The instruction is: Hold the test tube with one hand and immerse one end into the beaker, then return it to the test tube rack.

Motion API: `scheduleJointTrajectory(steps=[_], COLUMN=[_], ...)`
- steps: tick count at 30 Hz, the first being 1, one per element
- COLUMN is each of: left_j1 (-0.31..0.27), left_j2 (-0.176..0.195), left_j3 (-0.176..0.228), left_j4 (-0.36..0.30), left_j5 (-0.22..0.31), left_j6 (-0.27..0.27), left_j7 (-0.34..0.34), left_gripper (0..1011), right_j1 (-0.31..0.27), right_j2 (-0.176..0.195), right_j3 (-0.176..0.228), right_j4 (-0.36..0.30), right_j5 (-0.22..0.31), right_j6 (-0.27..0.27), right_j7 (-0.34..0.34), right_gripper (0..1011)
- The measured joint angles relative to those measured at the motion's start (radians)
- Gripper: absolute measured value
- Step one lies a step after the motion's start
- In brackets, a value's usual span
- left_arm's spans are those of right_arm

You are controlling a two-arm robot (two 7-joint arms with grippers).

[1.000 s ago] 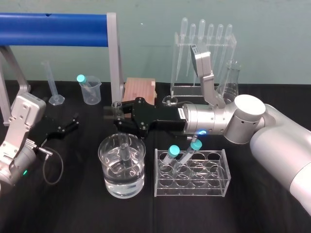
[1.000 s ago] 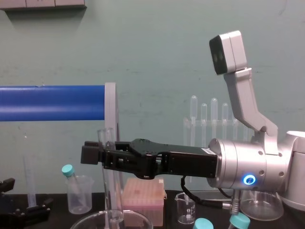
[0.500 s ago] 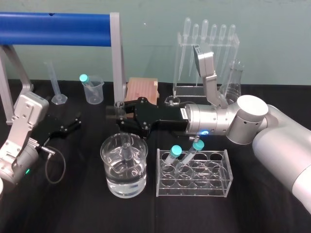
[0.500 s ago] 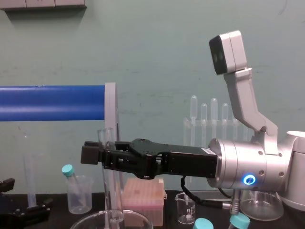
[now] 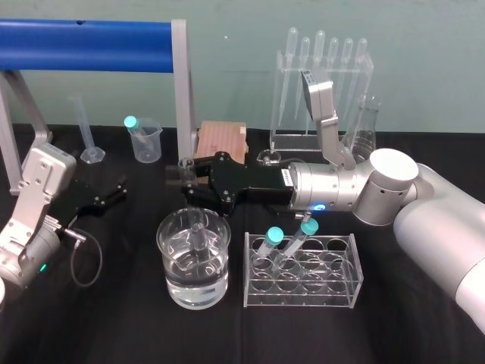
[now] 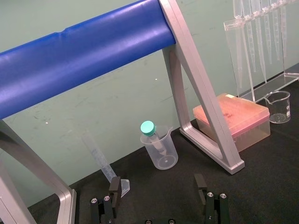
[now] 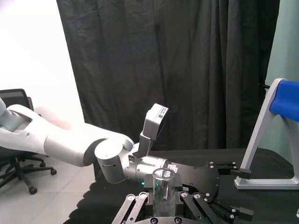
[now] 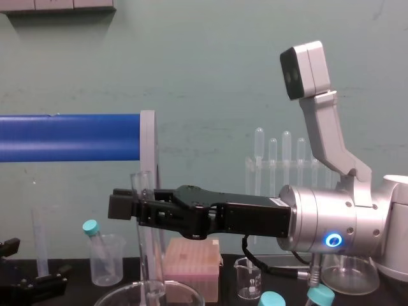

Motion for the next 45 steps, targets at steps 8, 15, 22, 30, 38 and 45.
scheduleJointTrajectory(steps=[8, 15, 22, 30, 38, 45], left_j1=[0.000, 0.000, 0.000, 0.000, 0.000, 0.000], left_j2=[0.000, 0.000, 0.000, 0.000, 0.000, 0.000], left_j3=[0.000, 0.000, 0.000, 0.000, 0.000, 0.000], left_j4=[0.000, 0.000, 0.000, 0.000, 0.000, 0.000], left_j5=[0.000, 0.000, 0.000, 0.000, 0.000, 0.000], left_j6=[0.000, 0.000, 0.000, 0.000, 0.000, 0.000], left_j7=[0.000, 0.000, 0.000, 0.000, 0.000, 0.000], left_gripper=[1000, 1000, 1000, 1000, 1000, 1000], right_j1=[0.000, 0.000, 0.000, 0.000, 0.000, 0.000], right_j2=[0.000, 0.000, 0.000, 0.000, 0.000, 0.000], right_j3=[0.000, 0.000, 0.000, 0.000, 0.000, 0.000], right_j4=[0.000, 0.000, 0.000, 0.000, 0.000, 0.000], right_j5=[0.000, 0.000, 0.000, 0.000, 0.000, 0.000], right_j6=[0.000, 0.000, 0.000, 0.000, 0.000, 0.000], right_j7=[0.000, 0.000, 0.000, 0.000, 0.000, 0.000], right_gripper=[241, 242, 242, 242, 242, 242])
